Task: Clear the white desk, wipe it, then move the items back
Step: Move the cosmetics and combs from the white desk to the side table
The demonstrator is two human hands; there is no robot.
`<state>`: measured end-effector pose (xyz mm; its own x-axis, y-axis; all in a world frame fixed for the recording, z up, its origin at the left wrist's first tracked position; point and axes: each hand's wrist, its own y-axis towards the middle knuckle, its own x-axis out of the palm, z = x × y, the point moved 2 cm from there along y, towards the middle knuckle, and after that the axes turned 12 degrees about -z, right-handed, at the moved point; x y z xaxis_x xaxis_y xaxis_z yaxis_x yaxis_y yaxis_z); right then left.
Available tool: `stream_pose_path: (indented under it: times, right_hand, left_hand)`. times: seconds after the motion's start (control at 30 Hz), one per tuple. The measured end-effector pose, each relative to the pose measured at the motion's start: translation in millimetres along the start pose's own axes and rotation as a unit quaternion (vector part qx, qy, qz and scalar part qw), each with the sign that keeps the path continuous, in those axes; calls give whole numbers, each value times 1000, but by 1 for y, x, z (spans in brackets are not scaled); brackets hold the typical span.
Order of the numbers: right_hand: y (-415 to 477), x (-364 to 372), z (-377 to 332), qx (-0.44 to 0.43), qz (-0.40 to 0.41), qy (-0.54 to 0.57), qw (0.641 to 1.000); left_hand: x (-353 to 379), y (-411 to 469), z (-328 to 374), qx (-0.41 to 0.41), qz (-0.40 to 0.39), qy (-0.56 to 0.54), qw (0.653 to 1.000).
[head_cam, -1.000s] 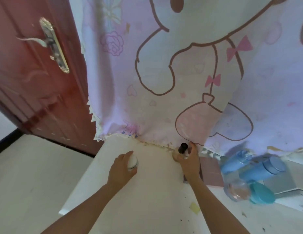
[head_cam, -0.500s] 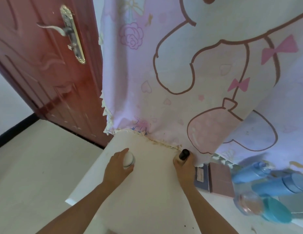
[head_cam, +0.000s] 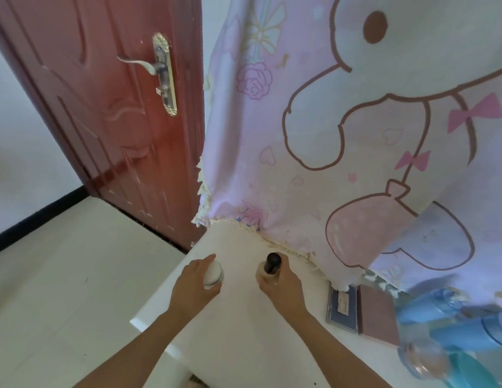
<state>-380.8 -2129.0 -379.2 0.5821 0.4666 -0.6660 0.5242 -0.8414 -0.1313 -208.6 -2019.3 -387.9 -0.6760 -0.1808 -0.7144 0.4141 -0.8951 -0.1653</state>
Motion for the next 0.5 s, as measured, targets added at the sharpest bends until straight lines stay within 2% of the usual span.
stream_pose_path:
  times: [0.13,0.23,0.37,0.5]
  right_hand:
    - [-1,11,-22,-41,-32,-13,999]
    - [-7,31,-29,-68,-131,-14,989]
    - [-29,68,-49,-149,-145,-24,978]
    - [-64,118,-74,-194,-257,-27,946]
  left_hand:
    - [-19,-19,-13,-35,11,71,997]
    - [-30,-47,-24,-84,39,100,991]
    - [-29,-113,-48,-165,101,70,979]
    - [-26,-203,-79,-271,150,17,951]
